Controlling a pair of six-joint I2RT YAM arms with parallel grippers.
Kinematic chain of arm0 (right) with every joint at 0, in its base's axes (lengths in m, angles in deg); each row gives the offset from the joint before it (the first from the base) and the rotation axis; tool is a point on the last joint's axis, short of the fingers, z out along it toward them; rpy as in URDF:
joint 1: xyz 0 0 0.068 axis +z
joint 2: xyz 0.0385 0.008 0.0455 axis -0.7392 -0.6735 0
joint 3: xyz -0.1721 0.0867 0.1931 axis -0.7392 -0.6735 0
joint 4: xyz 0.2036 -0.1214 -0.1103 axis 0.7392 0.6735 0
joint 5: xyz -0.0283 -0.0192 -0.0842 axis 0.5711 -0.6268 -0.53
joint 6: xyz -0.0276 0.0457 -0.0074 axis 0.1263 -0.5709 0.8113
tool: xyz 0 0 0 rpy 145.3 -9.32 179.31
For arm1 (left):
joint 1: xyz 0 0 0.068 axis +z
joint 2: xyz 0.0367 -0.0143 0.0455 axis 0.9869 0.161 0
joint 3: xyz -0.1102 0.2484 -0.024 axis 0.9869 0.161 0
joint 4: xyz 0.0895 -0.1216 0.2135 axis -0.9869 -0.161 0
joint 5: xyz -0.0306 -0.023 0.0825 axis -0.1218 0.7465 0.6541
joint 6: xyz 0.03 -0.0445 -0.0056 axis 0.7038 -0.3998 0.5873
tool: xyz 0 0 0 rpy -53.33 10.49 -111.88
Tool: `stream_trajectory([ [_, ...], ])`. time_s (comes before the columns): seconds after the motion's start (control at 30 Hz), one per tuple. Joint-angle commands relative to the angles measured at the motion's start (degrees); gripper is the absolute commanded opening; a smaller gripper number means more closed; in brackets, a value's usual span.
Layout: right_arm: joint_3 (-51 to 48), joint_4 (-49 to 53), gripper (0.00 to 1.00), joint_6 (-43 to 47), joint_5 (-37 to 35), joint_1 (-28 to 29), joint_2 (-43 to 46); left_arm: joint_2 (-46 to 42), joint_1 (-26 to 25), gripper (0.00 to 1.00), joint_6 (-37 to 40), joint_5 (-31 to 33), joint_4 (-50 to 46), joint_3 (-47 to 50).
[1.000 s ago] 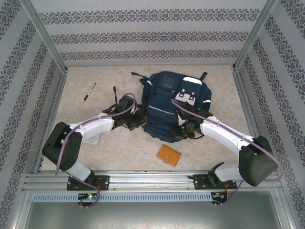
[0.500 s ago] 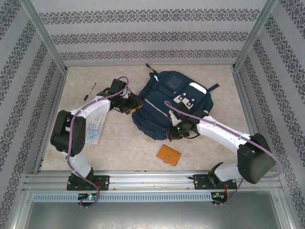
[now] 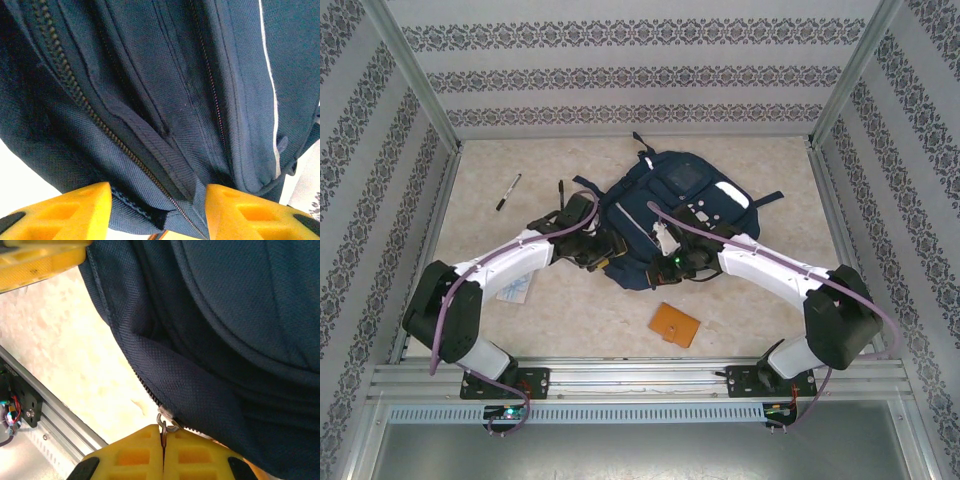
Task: Pack the student bag
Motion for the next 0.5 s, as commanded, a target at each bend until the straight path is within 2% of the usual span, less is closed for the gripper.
stream_trajectory([
  [0.0, 1.57, -1.22, 0.00, 0.85, 0.93, 1.20, -0.36, 1.25, -0.46, 0.36, -3.63, 3.49, 2.82, 0.91],
  [0.03, 1.52, 0.43, 0.00, 0.80, -1.26, 1.12, -0.39, 1.12, -0.54, 0.25, -3.80, 3.93, 3.37, 1.11],
  [0.07, 1.47, 2.59, 0.00, 1.10, -3.47, 0.81, -0.56, 0.73, -0.49, 0.09, -3.35, 4.98, 3.31, 1.03],
  [0.1, 1.37, 4.68, 0.00, 1.53, -4.95, 0.37, -0.83, 0.38, -0.50, 0.00, -2.54, 5.66, 2.94, 0.83],
  [0.2, 0.68, 11.19, 0.00, 6.63, -5.38, -2.48, -1.93, 0.41, 0.10, 0.00, 2.37, 4.54, -0.39, -2.06],
  [0.27, 0.61, 15.80, 0.00, 9.92, -8.30, -4.64, -2.46, 1.64, 0.84, 0.00, 4.80, 2.61, -3.98, -4.73],
  [0.4, 0.57, 20.49, 0.00, 13.91, -16.20, -8.04, -2.99, 2.14, 2.06, 0.00, 4.33, -0.30, -3.21, -4.77],
  [0.47, 0.75, 20.77, 0.00, 14.03, -16.06, -11.00, -3.54, 2.13, 2.51, 0.00, 4.60, -1.01, -3.50, -5.25],
])
